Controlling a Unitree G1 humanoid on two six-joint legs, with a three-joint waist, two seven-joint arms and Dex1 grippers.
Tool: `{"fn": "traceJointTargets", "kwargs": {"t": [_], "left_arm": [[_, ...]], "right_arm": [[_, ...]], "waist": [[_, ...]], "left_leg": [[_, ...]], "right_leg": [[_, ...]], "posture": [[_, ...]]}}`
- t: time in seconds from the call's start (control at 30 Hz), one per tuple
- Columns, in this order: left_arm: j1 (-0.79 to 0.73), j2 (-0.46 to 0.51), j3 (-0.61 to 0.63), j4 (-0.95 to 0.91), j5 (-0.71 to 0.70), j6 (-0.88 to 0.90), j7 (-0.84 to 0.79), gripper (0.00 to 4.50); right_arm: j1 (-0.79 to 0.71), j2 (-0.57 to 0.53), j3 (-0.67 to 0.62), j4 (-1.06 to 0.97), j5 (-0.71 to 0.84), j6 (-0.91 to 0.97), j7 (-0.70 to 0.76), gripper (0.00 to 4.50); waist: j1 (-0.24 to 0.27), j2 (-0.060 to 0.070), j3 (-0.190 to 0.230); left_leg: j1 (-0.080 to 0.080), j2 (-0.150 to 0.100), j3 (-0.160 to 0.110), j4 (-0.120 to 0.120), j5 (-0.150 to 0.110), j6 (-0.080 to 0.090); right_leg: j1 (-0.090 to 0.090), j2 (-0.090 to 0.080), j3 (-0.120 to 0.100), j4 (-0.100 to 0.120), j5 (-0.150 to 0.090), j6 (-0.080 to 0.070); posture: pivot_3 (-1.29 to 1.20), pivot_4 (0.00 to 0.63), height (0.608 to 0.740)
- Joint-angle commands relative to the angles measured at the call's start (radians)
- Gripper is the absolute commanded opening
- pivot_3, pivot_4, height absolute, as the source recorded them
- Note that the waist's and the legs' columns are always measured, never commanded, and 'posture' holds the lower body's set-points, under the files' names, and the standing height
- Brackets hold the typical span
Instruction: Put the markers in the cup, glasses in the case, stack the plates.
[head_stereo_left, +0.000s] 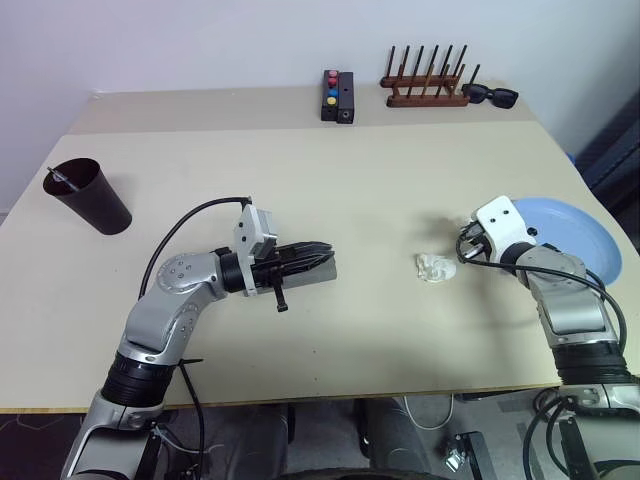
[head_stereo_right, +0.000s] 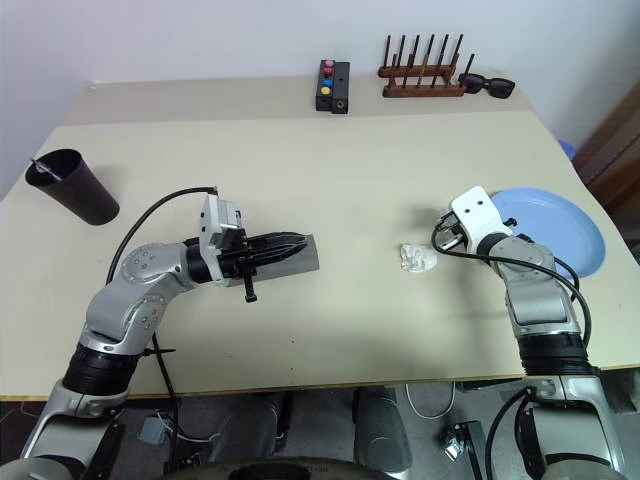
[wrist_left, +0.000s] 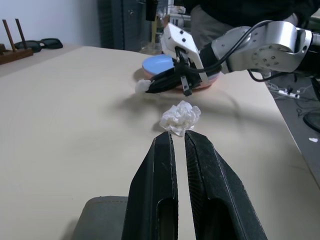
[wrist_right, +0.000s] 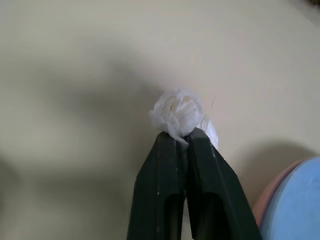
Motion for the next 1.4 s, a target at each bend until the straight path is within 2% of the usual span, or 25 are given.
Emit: {"fn": "traceJointTargets", "kwargs": {"t": [0.03, 0.2, 0.23, 0.3, 0.53, 0.57, 0.73, 0.9, 1.23, 1.33, 1.4], "left_arm": [[-0.018, -0.005, 0.006, -0.016, -0.005, -0.014, -0.001, 0.35], [-0.034, -0.019, -0.008, 0.008, 0.001, -0.022, -0.017, 0.35], [-0.041, -0.023, -0.011, 0.017, 0.003, -0.027, -0.022, 0.35], [-0.056, -0.033, -0.019, 0.036, 0.008, -0.034, -0.031, 0.35], [-0.082, -0.045, -0.027, 0.064, 0.01, -0.045, -0.046, 0.35], [-0.081, -0.044, -0.027, 0.062, 0.009, -0.043, -0.048, 0.35], [-0.073, -0.036, -0.021, 0.056, 0.008, -0.039, -0.053, 0.35], [-0.067, -0.032, -0.018, 0.046, 0.01, -0.037, -0.043, 0.35], [-0.027, -0.007, -0.004, -0.016, -0.011, -0.004, -0.017, 0.35], [-0.015, 0.001, 0.002, -0.037, -0.016, 0.009, -0.005, 0.35], [-0.01, 0.005, 0.004, -0.044, -0.02, 0.013, -0.001, 0.35]], "right_arm": [[0.002, -0.09, -0.11, -0.098, -0.015, 0.025, -0.038, 0.05], [0.084, -0.201, -0.192, -0.103, -0.035, 0.071, -0.045, 0.05], [0.106, -0.212, -0.208, -0.102, -0.031, 0.077, -0.04, 0.29], [0.156, -0.227, -0.238, -0.108, -0.018, 0.088, -0.023, 0.91], [0.23, -0.243, -0.278, -0.133, 0.01, 0.067, 0.016, 4.4], [0.234, -0.246, -0.281, -0.14, 0.014, 0.047, 0.023, 4.47], [0.243, -0.196, -0.284, -0.258, 0.149, -0.029, 0.137, 4.47], [0.286, -0.123, -0.171, -0.41, 0.274, 0.025, 0.246, 4.47], [0.244, -0.047, 0.01, -0.306, 0.221, 0.016, 0.229, 4.47], [0.24, -0.054, 0.012, -0.269, 0.207, 0.005, 0.226, 3.58], [0.244, -0.057, 0.009, -0.267, 0.21, -0.005, 0.234, 2.61]], "waist": [[0.004, 0.0, 0.0], [0.008, 0.0, 0.0], [0.005, 0.0, 0.0], [0.002, 0.0, 0.0], [-0.002, 0.001, 0.0], [0.0, 0.001, 0.0], [-0.001, 0.001, 0.0], [0.002, 0.0, 0.0], [0.003, 0.0, 0.0], [0.004, 0.0, 0.0], [0.004, 0.0, 0.0]], "left_leg": [[0.0, 0.0, 0.0, 0.0, 0.0, 0.0], [-0.001, -0.001, 0.0, 0.0, 0.0, 0.0], [-0.001, -0.001, 0.0, 0.0, 0.0, 0.0], [0.0, 0.0, 0.0, 0.0, 0.0, 0.0], [0.0, 0.0, 0.001, 0.0, 0.0, 0.001], [0.0, 0.0, 0.001, 0.0, 0.0, 0.001], [0.0, 0.0, 0.001, 0.0, 0.0, 0.001], [0.0, 0.0, 0.0, 0.0, 0.0, 0.001], [0.0, 0.0, 0.0, 0.0, -0.001, 0.001], [0.0, 0.0, 0.0, 0.0, -0.001, 0.001], [0.0, 0.0, 0.0, 0.0, -0.001, 0.001]], "right_leg": [[0.0, 0.0, 0.0, 0.0, 0.0, 0.0], [0.001, 0.0, 0.0, -0.001, 0.0, 0.0], [0.001, 0.0, 0.0, -0.001, 0.0, 0.0], [0.001, 0.0, 0.0, -0.001, 0.0, 0.0], [0.001, 0.0, 0.0, 0.0, 0.0, 0.001], [0.001, 0.0, 0.0, 0.0, 0.0, 0.001], [0.001, 0.0, 0.0, -0.001, -0.002, 0.003], [0.001, 0.0, 0.0, -0.001, -0.002, 0.003], [0.0, 0.0, 0.0, -0.001, -0.002, 0.003], [0.001, 0.0, 0.0, -0.001, -0.002, 0.003], [0.0, 0.0, 0.0, -0.001, -0.002, 0.003]], "posture": [[0.0, 0.15, 0.739], [0.0, 0.15, 0.739], [0.0, 0.15, 0.739], [0.0, 0.15, 0.739], [0.0, 0.15, 0.739], [0.0, 0.15, 0.739], [0.0, 0.15, 0.739], [0.0, 0.15, 0.739], [0.0, 0.15, 0.739], [0.0, 0.15, 0.739], [0.0, 0.15, 0.739]]}}
